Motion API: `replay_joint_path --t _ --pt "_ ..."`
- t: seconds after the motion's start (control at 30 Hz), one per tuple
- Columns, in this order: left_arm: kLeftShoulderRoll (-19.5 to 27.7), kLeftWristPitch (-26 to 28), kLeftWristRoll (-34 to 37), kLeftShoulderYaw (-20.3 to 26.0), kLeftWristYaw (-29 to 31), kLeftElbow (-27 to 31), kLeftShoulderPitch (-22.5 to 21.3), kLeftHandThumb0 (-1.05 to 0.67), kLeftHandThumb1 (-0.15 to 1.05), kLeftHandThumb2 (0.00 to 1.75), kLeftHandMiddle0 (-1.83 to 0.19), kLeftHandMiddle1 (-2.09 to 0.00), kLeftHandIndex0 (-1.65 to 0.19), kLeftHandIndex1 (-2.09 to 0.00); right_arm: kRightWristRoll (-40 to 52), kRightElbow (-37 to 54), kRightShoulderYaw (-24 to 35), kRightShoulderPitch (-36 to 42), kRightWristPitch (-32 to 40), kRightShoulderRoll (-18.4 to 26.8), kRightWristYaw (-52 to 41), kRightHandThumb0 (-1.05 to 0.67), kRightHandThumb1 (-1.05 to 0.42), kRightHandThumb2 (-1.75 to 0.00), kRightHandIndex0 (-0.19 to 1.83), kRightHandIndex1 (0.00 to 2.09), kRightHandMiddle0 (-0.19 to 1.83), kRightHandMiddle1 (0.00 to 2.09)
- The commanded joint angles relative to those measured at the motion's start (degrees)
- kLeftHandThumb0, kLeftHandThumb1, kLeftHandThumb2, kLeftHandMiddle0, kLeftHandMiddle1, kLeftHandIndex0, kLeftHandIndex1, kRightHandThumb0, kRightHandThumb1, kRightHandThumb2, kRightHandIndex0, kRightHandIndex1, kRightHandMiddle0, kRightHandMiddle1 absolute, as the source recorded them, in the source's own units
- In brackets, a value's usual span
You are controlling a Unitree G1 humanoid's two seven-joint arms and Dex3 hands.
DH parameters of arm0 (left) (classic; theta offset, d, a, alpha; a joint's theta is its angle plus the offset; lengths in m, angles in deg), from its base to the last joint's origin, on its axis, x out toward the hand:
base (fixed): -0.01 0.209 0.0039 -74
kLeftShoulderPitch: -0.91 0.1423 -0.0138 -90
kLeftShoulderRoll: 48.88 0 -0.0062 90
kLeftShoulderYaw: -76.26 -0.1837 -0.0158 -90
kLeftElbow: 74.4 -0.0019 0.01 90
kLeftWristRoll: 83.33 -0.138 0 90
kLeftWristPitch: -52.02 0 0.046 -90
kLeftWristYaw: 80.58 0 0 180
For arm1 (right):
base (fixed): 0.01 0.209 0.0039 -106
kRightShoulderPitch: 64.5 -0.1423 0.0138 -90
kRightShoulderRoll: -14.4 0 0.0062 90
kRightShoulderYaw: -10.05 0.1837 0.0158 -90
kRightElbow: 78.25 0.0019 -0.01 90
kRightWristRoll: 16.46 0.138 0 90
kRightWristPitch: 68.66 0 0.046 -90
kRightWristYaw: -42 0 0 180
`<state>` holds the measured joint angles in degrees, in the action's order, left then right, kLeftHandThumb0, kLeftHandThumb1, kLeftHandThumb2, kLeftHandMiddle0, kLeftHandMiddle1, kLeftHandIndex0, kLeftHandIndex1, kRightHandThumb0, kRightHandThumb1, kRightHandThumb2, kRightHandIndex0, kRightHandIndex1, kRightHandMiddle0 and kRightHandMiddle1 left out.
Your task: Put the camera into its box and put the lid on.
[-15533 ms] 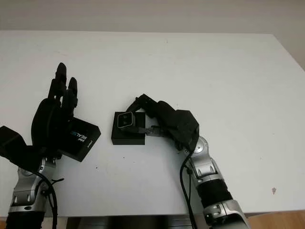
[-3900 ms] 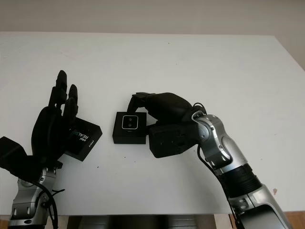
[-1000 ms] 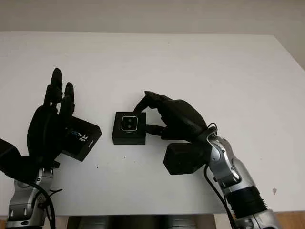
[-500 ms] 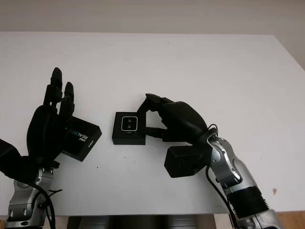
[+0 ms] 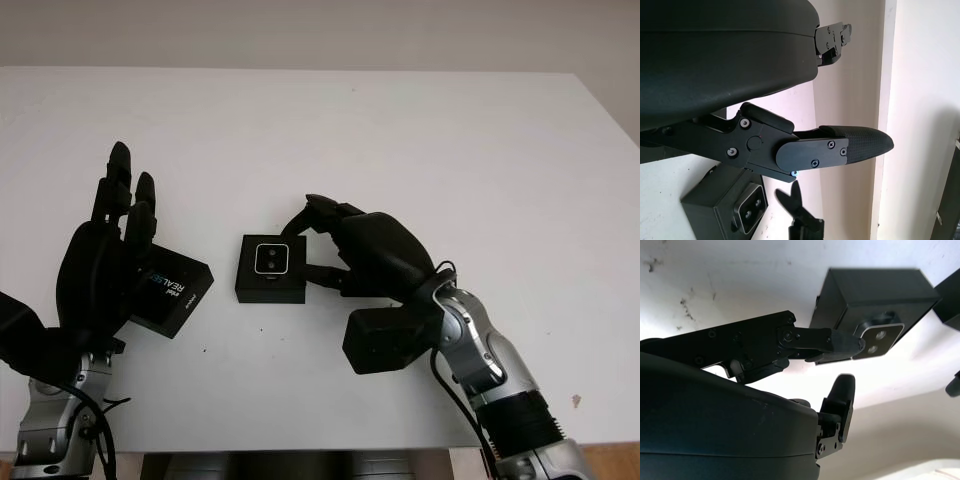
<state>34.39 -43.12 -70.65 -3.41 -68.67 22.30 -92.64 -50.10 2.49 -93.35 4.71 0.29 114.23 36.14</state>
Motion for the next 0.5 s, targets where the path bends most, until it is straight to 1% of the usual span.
replay_joint_path --t 0.0,0.07,0.13,0.23,0.33,0.47 --pt "0.3 -0.2 -0.2 -0.1 0.1 0.7 0.7 -0.72 1.05 0.5 0.19 0.0 0.19 0.0 -0.2 1.0 0.6 -1.2 -1.1 0.3 1.4 -0.59 -1.05 -0.45 0.21 0.05 -0.05 0.79" --pt "0.3 -0.2 -0.2 -0.1 0.2 0.6 0.6 -0.72 1.05 0.5 0.19 0.0 0.19 0.0 0.1 1.4 0.7 -1.3 -1.6 0.1 2.0 -0.6 -1.05 -0.45 0.21 0.05 -0.04 0.71" --pt "0.2 -0.2 -0.1 -0.1 0.2 0.6 0.6 -0.72 1.05 0.5 0.19 0.0 0.19 0.0 0.2 1.7 0.6 -1.3 -2.0 0.1 2.2 -0.61 -1.05 -0.46 0.21 0.05 -0.04 0.66" --pt "0.1 0.1 0.2 0.0 0.1 0.7 0.5 -0.72 1.05 0.49 0.19 0.0 0.19 0.0 0.2 2.3 0.3 -0.9 -2.7 0.1 2.0 -0.62 -1.05 -0.46 0.22 0.06 -0.02 0.65" --pt "0.0 0.0 0.0 -0.1 0.0 0.7 0.6 -0.72 1.05 0.49 0.19 0.0 0.19 0.0 1.0 3.5 -0.3 -0.1 -3.2 0.4 0.0 -0.62 -1.05 -0.45 0.22 0.06 -0.03 0.63" --pt "0.0 -0.1 -0.1 -0.1 -0.1 0.7 0.5 -0.73 1.05 0.48 0.19 0.0 0.19 0.0 1.1 5.0 -0.9 1.0 -3.3 0.9 -2.6 -0.63 -1.05 -0.47 0.21 0.05 -0.04 0.6"
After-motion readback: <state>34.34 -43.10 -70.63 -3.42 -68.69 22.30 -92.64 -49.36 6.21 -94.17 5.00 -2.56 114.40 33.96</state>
